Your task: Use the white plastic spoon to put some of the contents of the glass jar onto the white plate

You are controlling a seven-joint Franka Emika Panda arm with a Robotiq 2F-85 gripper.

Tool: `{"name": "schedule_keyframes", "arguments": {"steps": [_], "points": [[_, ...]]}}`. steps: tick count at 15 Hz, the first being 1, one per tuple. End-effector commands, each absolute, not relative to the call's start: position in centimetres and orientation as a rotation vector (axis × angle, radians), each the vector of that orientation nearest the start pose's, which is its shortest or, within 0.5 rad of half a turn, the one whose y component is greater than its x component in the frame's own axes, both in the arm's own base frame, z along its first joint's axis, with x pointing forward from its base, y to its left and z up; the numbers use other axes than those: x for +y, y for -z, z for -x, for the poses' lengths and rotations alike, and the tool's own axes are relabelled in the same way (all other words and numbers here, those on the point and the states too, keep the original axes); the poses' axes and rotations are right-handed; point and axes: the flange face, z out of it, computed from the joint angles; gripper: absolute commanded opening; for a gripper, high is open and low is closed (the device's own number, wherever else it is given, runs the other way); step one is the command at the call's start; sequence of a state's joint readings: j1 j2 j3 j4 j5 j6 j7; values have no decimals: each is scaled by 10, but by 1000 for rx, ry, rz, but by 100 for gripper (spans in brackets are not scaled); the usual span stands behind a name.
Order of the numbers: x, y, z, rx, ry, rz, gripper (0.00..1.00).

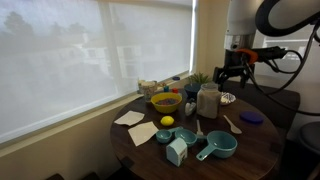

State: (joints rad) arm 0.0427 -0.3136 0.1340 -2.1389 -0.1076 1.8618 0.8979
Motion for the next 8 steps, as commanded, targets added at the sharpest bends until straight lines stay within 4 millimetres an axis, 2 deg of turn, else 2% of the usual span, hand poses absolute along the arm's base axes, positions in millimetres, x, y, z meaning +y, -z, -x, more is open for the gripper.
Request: {"name": "schedule_keyframes", "arguments": {"steps": [1, 5, 8], "points": [[74, -576, -456, 892, 193, 3117, 100], [68, -599, -455, 715, 188, 3141, 100], [64, -609, -454, 631, 183, 3159, 100]]}}
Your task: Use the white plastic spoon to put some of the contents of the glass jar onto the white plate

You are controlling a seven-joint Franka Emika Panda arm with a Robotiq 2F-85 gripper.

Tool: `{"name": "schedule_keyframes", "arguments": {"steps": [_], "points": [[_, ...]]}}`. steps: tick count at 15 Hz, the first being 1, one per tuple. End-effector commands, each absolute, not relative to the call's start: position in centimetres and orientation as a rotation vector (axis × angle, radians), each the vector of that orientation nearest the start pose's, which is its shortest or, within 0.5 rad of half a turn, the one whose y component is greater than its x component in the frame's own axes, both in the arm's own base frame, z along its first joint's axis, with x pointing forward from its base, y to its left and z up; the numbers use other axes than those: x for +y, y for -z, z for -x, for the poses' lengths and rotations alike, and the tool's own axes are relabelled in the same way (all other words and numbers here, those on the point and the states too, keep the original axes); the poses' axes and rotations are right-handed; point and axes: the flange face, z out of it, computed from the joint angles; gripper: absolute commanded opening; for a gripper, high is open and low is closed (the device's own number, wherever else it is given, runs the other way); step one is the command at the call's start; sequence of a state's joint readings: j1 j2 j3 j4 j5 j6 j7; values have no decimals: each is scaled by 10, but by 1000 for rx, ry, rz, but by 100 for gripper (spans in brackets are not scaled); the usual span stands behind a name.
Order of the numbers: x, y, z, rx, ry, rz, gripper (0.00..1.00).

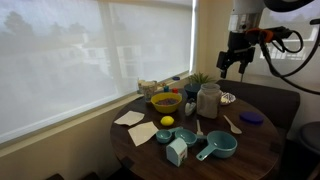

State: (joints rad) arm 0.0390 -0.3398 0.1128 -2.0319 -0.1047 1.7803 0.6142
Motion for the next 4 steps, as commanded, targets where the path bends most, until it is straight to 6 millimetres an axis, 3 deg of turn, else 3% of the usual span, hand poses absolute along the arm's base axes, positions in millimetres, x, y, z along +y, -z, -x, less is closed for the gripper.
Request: {"name": "schedule_keyframes", "arguments": {"steps": [1, 4], "points": [[63, -611, -454, 610, 183, 3165, 100], [64, -606, -456, 626, 205, 3176, 100]]}}
